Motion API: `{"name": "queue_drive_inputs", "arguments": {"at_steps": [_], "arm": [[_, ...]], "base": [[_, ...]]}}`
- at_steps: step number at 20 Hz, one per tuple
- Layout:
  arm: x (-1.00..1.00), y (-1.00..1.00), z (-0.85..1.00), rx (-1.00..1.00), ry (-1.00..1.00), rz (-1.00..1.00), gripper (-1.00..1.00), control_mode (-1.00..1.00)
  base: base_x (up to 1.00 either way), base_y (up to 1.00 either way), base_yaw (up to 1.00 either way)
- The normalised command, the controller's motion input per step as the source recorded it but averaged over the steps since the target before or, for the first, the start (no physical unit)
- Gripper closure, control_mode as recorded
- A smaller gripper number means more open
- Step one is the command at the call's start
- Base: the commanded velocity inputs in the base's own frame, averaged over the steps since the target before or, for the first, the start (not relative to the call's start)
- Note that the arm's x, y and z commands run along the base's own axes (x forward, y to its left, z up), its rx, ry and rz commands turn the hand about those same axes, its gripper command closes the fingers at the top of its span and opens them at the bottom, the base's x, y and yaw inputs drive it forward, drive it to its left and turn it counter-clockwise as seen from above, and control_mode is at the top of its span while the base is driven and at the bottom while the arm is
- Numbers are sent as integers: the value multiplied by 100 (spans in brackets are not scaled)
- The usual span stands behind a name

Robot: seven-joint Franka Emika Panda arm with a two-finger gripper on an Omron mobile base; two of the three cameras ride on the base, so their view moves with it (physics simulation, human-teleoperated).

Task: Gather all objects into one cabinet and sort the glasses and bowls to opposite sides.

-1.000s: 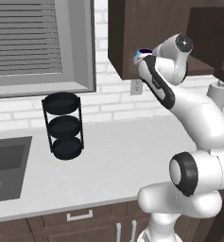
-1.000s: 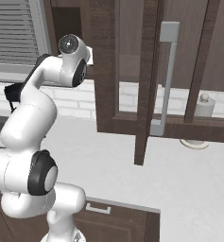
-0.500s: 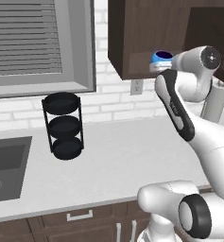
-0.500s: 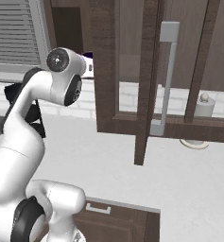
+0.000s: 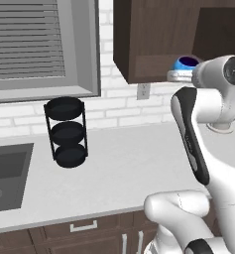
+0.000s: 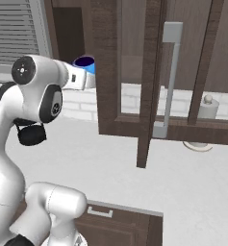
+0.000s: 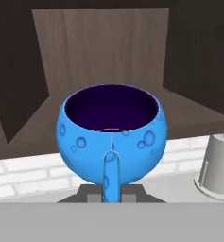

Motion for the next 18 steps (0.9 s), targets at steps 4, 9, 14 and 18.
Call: {"name": "queue_drive_inputs", "arguments": {"at_steps": [4, 9, 14, 18], "arm": [[-62, 0, 19, 0, 3, 0, 100, -100], [-61, 0, 0, -3, 20, 1, 100, -100], [-39, 6, 0, -1, 27, 0, 100, -100], [-17, 16, 0, 0, 19, 0, 100, -100]], "base": [[0, 0, 0], [0, 0, 0], [0, 0, 0], [0, 0, 0]]}}
